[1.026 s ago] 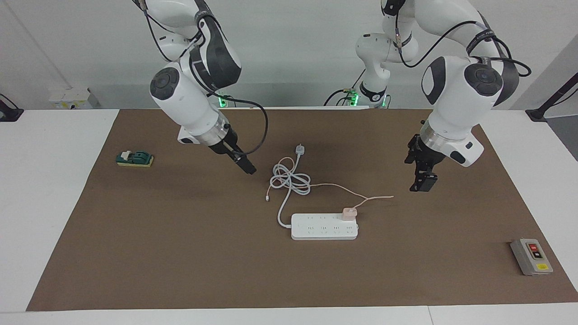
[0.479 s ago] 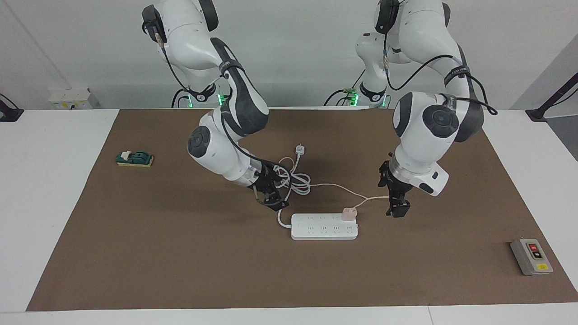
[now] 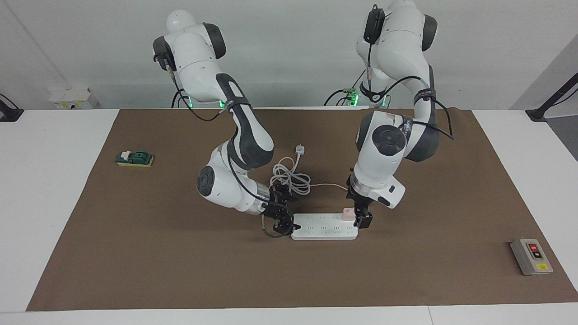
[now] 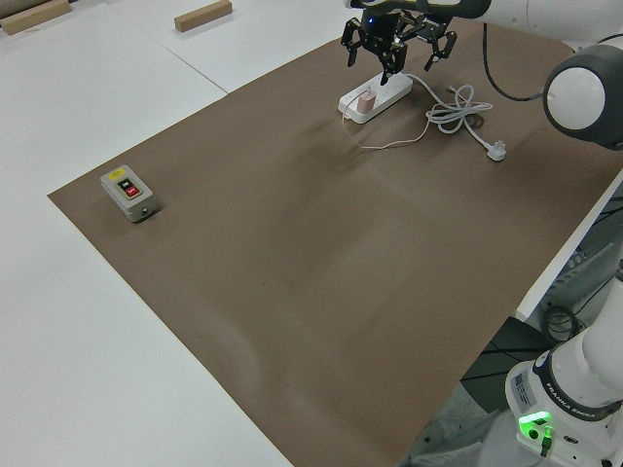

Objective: Unplug charger and place it aside

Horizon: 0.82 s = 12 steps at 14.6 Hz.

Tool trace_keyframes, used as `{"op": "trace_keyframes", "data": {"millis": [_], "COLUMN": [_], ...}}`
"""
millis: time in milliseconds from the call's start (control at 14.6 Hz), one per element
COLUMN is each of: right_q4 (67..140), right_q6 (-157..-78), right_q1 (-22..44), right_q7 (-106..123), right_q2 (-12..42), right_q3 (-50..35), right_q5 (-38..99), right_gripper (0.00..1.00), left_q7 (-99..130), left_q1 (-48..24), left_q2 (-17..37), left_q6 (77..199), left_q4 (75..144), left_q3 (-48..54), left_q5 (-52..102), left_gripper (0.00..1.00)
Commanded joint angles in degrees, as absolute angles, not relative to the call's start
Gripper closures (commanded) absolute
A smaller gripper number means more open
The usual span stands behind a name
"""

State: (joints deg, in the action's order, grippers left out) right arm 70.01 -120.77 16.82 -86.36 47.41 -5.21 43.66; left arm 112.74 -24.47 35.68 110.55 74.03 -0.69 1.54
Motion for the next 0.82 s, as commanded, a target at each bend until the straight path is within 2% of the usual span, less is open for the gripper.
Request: {"op": "trace_keyframes", "data": {"millis": [0,205,752], "right_q4": [62.94,62.67,62.84], "right_q6": [-120.49,-121.29,-123.66], "right_q1": [17.23,15.91,16.17], "right_q7": [-85.97,-78.24,-73.92], "right_q2": [53.07,54.49,56.51], "right_q3": [-5.71,-8.26,-8.17], "right_q5": [44.73,50.78,51.42], "right_gripper": [0.0,0.0,0.0], "left_q7": [113.29,112.41,108.29], "left_q1": [-25.66,-25.58,-24.79], "left_q2": [38.32,38.41,39.55], "left_q6": [109.78,108.64,107.93], "left_q4": [71.37,71.63,72.24], "left_q3": [-1.58,-1.58,-1.58], "left_q5": [1.67,1.41,1.32], "left_gripper": [0.0,0.0,0.0]}}
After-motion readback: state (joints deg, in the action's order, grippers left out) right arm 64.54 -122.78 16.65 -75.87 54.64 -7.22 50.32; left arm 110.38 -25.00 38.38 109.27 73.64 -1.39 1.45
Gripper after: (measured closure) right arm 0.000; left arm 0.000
